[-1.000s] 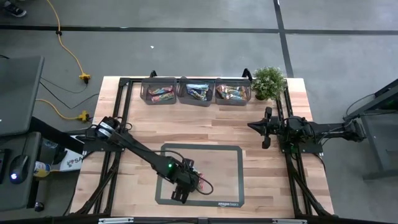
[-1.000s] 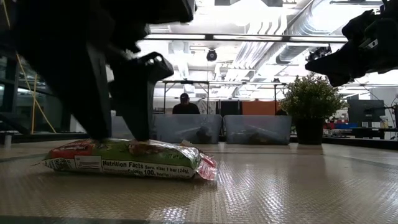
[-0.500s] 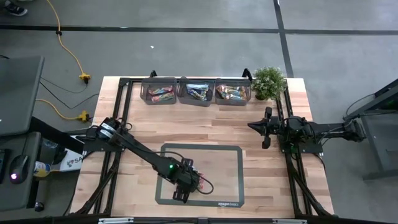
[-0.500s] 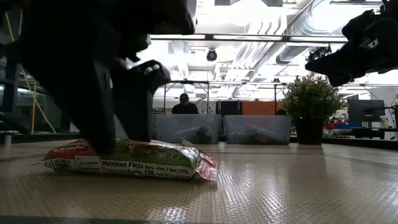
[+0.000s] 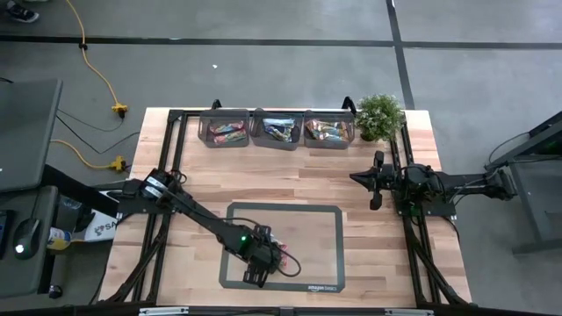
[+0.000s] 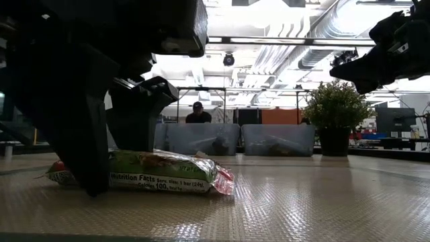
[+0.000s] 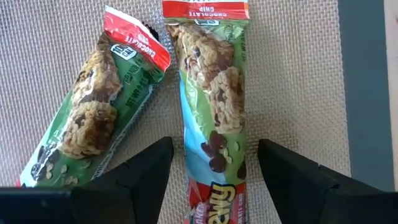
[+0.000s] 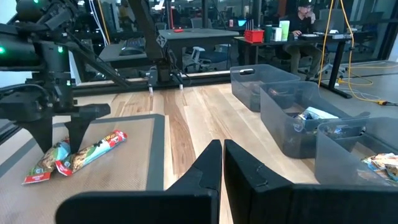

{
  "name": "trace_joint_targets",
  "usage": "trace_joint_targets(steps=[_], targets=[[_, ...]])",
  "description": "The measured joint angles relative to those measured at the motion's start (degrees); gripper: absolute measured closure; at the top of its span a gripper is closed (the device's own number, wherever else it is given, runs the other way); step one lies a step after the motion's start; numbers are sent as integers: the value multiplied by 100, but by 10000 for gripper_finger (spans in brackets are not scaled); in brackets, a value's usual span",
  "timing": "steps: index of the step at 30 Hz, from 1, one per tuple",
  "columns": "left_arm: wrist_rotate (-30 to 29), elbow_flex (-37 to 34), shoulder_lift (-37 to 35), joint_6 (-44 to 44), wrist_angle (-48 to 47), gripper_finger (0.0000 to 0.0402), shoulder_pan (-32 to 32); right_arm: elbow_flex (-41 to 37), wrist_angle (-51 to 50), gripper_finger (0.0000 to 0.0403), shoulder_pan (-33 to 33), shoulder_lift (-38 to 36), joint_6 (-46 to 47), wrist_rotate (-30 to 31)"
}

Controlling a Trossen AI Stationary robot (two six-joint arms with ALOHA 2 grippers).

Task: Pick and place Granola Bars by type
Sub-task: Put the red granola bar into the left black bin

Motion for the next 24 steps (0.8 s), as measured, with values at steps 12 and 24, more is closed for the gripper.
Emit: trace_joint_targets(steps=[12,24], targets=[[-272,-7,63,-41,28,163,-6,0,0,402,1,-2,0,2],[-421,-16,69,-188,69,216,-33,0,-2,402,1,-2,0,2]])
